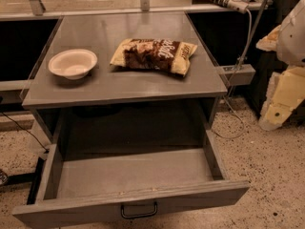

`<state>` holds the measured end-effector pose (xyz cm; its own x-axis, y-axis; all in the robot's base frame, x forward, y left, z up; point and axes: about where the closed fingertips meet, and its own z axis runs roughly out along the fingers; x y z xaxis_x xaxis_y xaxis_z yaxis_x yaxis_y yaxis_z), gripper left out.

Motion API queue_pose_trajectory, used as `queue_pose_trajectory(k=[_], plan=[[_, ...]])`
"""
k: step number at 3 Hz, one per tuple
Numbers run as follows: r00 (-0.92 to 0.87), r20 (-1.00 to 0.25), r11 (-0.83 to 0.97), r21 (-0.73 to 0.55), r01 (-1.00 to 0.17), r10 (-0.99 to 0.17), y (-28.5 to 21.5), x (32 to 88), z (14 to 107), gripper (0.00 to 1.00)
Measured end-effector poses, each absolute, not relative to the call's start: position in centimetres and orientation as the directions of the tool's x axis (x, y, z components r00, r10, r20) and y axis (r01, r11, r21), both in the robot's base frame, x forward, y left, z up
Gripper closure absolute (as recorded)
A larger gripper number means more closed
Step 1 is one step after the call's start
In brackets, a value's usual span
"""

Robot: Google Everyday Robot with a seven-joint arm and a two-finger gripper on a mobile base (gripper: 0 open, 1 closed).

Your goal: Close top drawer

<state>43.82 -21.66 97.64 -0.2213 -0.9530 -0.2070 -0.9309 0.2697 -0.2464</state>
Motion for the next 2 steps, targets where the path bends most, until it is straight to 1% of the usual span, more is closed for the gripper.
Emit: queue_pose_trajectory(k=[1,2], plan=[[-0.211,-0.216,0.263,-0.256,-0.93,-0.953,-21.5,43.7,97.6,0.0],[-0.176,-0.25,0.239,-0.252,-0.938,-0.952,-21.0,42.9,95.6,0.0]])
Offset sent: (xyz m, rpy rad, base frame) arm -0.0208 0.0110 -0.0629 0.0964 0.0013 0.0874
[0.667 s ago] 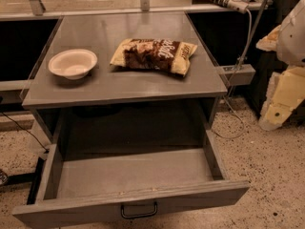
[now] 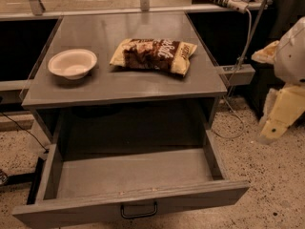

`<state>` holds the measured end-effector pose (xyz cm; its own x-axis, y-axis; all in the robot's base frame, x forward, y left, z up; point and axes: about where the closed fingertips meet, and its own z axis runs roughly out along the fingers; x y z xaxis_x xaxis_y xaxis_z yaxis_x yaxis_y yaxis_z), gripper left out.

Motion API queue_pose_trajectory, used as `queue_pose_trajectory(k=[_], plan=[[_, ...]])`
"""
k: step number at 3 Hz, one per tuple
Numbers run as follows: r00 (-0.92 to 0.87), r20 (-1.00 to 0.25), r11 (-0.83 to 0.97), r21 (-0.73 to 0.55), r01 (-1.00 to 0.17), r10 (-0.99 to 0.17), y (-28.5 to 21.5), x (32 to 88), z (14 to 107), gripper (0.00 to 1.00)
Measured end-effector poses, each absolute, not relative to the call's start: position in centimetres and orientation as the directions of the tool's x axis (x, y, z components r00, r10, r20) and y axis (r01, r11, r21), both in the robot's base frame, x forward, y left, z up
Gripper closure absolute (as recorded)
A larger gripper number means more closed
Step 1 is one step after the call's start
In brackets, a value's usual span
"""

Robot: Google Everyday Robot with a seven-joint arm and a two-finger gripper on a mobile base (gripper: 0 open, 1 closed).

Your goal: Close top drawer

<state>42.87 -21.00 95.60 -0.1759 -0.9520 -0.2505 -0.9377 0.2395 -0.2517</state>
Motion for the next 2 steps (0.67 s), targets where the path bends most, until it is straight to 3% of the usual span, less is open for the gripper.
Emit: queue_pose_trajectory(k=[1,2], plan=[[-0.151,-0.309,0.227,-0.226,-0.947,-0.939,-20.6,41.9,91.7,0.0],[-0.117,-0.367,0.205,-0.209,-0.956,-0.923,-20.4,40.6,87.4,0.18]])
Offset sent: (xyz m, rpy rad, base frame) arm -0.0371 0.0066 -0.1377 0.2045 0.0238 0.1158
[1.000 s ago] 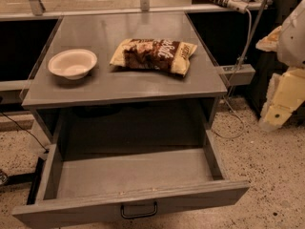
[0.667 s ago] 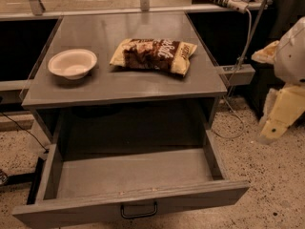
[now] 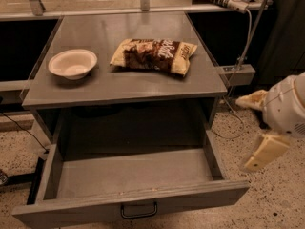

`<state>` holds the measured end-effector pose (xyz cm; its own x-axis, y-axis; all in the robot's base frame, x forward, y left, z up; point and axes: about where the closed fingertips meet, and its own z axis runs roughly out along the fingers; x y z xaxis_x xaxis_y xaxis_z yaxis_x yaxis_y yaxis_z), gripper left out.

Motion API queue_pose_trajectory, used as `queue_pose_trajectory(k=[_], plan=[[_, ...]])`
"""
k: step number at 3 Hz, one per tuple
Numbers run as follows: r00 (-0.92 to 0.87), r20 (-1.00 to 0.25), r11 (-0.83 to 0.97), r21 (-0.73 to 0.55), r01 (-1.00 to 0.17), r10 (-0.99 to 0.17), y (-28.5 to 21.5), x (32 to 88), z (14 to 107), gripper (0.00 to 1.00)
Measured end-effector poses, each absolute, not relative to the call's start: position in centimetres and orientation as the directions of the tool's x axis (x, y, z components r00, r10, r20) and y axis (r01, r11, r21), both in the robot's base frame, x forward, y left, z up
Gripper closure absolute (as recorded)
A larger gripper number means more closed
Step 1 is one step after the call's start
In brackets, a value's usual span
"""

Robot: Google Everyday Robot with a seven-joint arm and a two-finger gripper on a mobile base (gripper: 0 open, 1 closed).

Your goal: Close top drawer

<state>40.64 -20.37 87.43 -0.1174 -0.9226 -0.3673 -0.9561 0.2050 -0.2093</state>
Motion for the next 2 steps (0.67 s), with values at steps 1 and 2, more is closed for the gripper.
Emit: queue_pose_trajectory(k=[1,2], plan=[[-0.101,-0.407,0.189,-0.184,-0.965,-0.908,-20.2,38.6,84.2,0.42],[-0.101,-0.435,0.193,-0.173,-0.966,-0.895,-20.4,36.3,82.4,0.65]])
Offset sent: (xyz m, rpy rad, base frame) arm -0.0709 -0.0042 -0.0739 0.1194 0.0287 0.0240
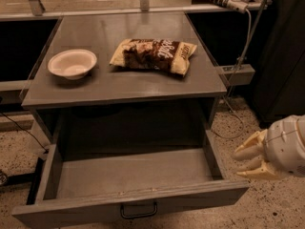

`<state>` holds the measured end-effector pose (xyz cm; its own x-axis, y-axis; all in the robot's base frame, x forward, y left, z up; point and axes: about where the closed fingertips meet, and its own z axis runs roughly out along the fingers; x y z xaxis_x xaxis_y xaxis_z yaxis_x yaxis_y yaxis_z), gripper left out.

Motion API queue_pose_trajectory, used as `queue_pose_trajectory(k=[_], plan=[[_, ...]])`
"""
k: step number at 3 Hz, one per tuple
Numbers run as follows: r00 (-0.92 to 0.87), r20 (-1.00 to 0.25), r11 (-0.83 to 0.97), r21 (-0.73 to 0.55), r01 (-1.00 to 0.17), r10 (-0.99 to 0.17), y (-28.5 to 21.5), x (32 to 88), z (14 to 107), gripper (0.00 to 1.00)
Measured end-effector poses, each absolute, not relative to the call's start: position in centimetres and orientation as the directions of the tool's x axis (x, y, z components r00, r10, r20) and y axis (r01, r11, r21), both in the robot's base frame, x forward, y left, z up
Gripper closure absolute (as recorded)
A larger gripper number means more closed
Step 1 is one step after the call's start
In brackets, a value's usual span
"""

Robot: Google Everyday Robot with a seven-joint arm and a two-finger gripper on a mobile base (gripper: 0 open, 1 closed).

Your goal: Close top drawer

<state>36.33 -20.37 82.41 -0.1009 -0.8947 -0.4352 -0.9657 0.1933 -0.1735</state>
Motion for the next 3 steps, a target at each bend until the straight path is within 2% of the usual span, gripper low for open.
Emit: queue_pose_trajectory(k=[1,2,3], plan=[[-0.081,-0.467,0.187,-0.185,-0.965,-0.88,-20.28,35.11,80.62,0.88],[-0.069,-0.467,0.178,-0.193,-0.965,-0.882,-20.27,35.04,80.55,1.0],[-0.068,-0.466,0.177,-0.194,-0.965,-0.882,-20.25,35.03,80.57,1.0]])
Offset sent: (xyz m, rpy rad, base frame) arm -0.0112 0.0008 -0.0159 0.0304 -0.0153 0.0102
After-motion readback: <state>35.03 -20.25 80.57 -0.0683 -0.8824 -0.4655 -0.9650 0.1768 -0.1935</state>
